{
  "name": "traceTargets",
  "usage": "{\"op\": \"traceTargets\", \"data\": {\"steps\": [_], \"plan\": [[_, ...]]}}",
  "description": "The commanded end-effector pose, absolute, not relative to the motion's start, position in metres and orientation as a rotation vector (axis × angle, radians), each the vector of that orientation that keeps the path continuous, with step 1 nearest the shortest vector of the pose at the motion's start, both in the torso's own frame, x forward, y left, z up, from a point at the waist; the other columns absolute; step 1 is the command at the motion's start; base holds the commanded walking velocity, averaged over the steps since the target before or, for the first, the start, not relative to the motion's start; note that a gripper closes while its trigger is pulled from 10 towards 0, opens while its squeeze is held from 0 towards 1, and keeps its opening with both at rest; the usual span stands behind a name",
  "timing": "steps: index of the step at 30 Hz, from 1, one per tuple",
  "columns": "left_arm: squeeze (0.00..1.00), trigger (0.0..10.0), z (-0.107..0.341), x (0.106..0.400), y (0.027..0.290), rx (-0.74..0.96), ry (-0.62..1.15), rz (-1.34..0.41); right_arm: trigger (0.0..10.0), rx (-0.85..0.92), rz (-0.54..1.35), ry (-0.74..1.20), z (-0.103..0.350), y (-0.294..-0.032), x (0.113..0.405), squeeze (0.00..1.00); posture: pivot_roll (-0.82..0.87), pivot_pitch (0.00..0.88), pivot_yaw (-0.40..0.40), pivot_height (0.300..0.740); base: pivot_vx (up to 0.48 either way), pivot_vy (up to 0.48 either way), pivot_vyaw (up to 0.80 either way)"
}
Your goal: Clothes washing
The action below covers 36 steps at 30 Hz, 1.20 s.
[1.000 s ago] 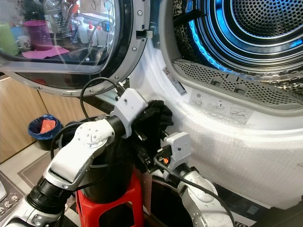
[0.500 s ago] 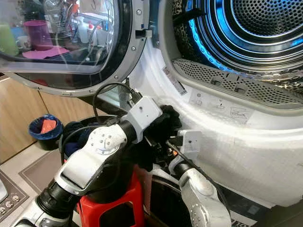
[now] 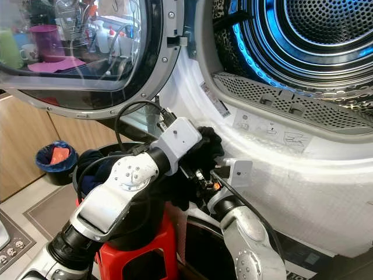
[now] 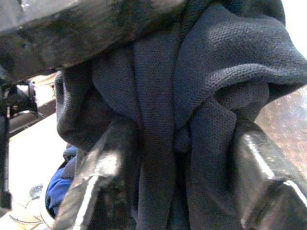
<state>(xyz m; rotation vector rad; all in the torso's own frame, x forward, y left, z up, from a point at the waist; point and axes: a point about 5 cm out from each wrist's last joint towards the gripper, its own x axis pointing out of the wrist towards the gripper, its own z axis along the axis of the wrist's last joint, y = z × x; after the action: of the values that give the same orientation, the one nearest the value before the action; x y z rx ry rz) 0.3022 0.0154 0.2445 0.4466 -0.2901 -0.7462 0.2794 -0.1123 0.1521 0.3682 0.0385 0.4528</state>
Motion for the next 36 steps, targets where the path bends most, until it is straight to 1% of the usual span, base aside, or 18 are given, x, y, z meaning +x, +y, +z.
{"op": "traceTargets", "data": {"steps": [1, 16, 26, 32, 33, 34, 35, 36], "plan": [[0.00, 10.0, 0.259, 0.300, 0.011, 0.449, -0.360, -0.748, 0.0, 0.364, 0.464, 0.011, 0.159, -0.113, 0.277, 0.00, 0.08, 0.025, -0.030, 0.740, 0.000, 0.000, 0.00], [0.00, 10.0, 0.260, 0.299, 0.007, 0.444, -0.377, -0.746, 0.0, 0.404, 0.479, -0.005, 0.163, -0.106, 0.278, 0.00, 0.08, 0.010, -0.038, 0.740, 0.000, 0.000, 0.00], [0.00, 10.0, 0.259, 0.297, 0.003, 0.442, -0.383, -0.756, 0.0, 0.437, 0.463, -0.026, 0.166, -0.109, 0.279, 0.00, 0.08, 0.000, -0.043, 0.740, 0.000, 0.000, 0.00], [0.00, 10.0, 0.258, 0.298, 0.004, 0.433, -0.373, -0.764, 0.0, 0.488, 0.441, -0.043, 0.169, -0.112, 0.281, 0.00, 0.08, 0.008, -0.041, 0.740, 0.000, 0.000, 0.00], [0.24, 10.0, 0.257, 0.298, 0.005, 0.411, -0.357, -0.784, 0.0, 0.490, 0.447, -0.050, 0.171, -0.112, 0.281, 0.00, 0.08, 0.008, -0.041, 0.740, 0.000, 0.000, 0.00], [0.24, 10.0, 0.257, 0.298, 0.005, 0.404, -0.351, -0.797, 0.0, 0.495, 0.446, -0.051, 0.171, -0.112, 0.281, 0.00, 0.08, 0.008, -0.041, 0.740, 0.000, 0.000, 0.00], [1.00, 10.0, 0.257, 0.298, 0.005, 0.397, -0.349, -0.797, 0.0, 0.498, 0.444, -0.053, 0.172, -0.113, 0.282, 0.00, 0.08, 0.011, -0.040, 0.740, 0.000, 0.000, 0.00], [1.00, 10.0, 0.257, 0.298, 0.005, 0.390, -0.343, -0.801, 0.0, 0.501, 0.444, -0.055, 0.172, -0.113, 0.282, 0.00, 0.08, 0.011, -0.040, 0.740, 0.000, 0.000, 0.00]]}}
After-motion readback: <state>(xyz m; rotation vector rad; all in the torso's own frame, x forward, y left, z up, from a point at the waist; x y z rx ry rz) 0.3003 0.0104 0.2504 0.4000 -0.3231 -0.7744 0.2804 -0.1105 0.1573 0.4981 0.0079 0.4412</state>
